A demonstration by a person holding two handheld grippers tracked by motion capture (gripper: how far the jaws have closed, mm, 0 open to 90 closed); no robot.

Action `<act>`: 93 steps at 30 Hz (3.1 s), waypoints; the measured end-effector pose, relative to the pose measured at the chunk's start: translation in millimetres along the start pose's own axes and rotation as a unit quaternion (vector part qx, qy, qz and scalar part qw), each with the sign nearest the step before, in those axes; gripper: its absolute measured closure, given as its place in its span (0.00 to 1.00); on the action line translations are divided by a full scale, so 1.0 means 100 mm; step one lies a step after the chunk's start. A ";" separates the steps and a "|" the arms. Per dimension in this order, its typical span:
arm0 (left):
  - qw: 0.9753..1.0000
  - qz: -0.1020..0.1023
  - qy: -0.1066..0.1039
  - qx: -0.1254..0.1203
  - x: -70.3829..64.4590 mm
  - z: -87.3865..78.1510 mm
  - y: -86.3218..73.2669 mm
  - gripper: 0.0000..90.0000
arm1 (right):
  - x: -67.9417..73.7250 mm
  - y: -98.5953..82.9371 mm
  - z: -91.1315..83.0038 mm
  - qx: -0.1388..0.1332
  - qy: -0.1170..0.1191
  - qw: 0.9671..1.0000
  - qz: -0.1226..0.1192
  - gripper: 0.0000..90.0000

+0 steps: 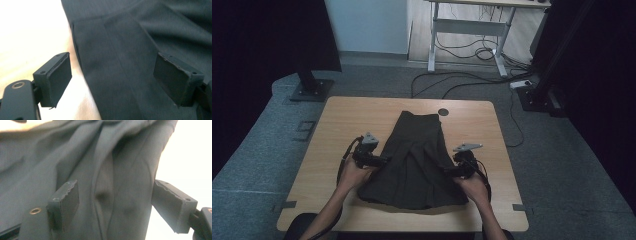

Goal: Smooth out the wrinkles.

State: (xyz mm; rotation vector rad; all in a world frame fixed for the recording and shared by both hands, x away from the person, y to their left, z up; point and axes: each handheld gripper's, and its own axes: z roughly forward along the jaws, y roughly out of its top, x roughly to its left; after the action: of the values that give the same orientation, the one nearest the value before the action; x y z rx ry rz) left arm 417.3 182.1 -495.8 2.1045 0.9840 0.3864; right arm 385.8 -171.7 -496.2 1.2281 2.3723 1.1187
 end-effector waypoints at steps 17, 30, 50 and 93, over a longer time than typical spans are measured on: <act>0.999 0.011 0.035 0.026 0.14 0.50 0.21 0.16 | -0.24 0.58 0.51 -0.011 -0.014 0.999 0.039 0.29; 0.998 0.001 0.040 0.037 0.18 0.67 0.12 0.16 | -0.50 0.66 0.99 0.037 0.002 0.997 0.073 0.82; 0.994 0.007 0.100 0.041 0.23 0.93 0.30 0.17 | -0.74 0.78 1.15 0.050 -0.112 0.992 0.028 0.51; 0.997 0.028 -0.037 0.061 -0.49 0.10 -0.48 0.20 | -0.02 -0.13 0.34 0.084 -0.004 0.996 -0.023 0.50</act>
State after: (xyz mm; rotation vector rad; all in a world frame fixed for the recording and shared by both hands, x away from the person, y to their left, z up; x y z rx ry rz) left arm 365.8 159.7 -535.9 2.2432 0.9281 0.2787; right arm 397.2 -160.2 -529.2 1.2208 2.5183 0.9128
